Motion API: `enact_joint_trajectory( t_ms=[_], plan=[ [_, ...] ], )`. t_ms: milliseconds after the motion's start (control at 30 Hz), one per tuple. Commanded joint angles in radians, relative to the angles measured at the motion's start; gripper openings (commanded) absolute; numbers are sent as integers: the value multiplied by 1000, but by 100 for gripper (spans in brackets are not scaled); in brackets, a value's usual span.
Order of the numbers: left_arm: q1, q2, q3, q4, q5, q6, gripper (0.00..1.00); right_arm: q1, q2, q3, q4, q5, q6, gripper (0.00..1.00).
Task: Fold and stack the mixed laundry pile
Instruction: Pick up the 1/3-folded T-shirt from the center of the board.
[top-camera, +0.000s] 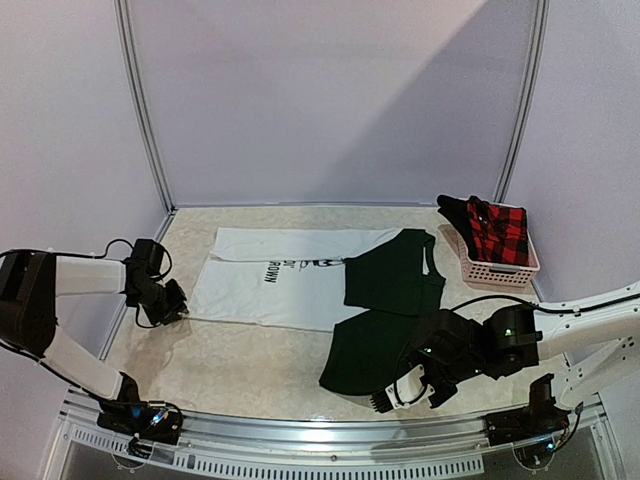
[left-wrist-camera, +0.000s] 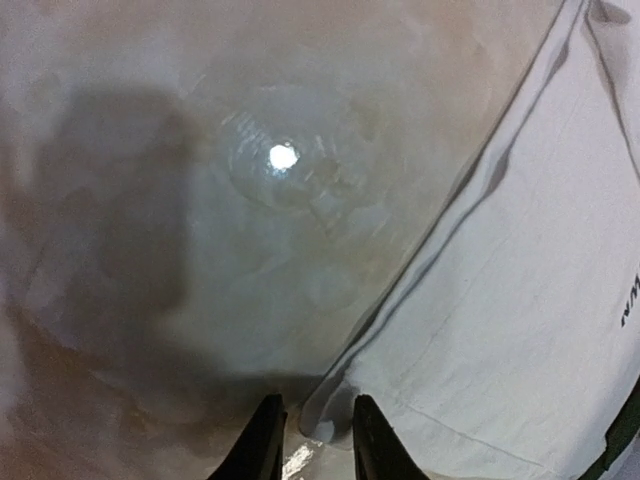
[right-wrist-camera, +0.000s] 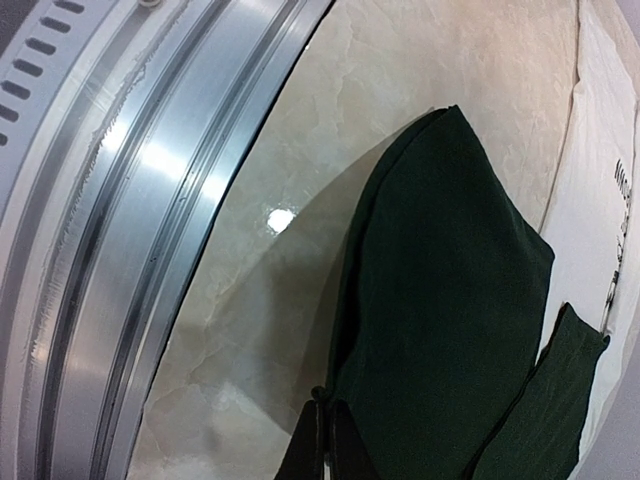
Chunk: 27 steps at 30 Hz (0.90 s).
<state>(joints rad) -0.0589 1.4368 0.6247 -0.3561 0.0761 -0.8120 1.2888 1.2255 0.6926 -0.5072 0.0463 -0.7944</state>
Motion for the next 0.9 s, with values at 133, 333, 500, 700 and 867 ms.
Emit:
enact_joint_trajectory(
  t_ms=[133, 333, 500, 700, 867],
  plan=[
    [23, -16, -4, 20, 27, 22, 16, -21, 2, -4, -2, -1, 17, 0],
    [25, -19, -2, 15, 51, 15, 34, -42, 5, 0, -12, -7, 23, 0],
    [25, -27, -13, 6, 75, -5, 33, -48, 13, 4, -11, -4, 25, 0],
    [25, 7, -25, 47, 106, -24, 25, -52, 18, 5, -10, -2, 26, 0],
    [25, 29, -18, 60, 107, -23, 18, -66, 11, 4, -9, -2, 28, 0]
  ],
)
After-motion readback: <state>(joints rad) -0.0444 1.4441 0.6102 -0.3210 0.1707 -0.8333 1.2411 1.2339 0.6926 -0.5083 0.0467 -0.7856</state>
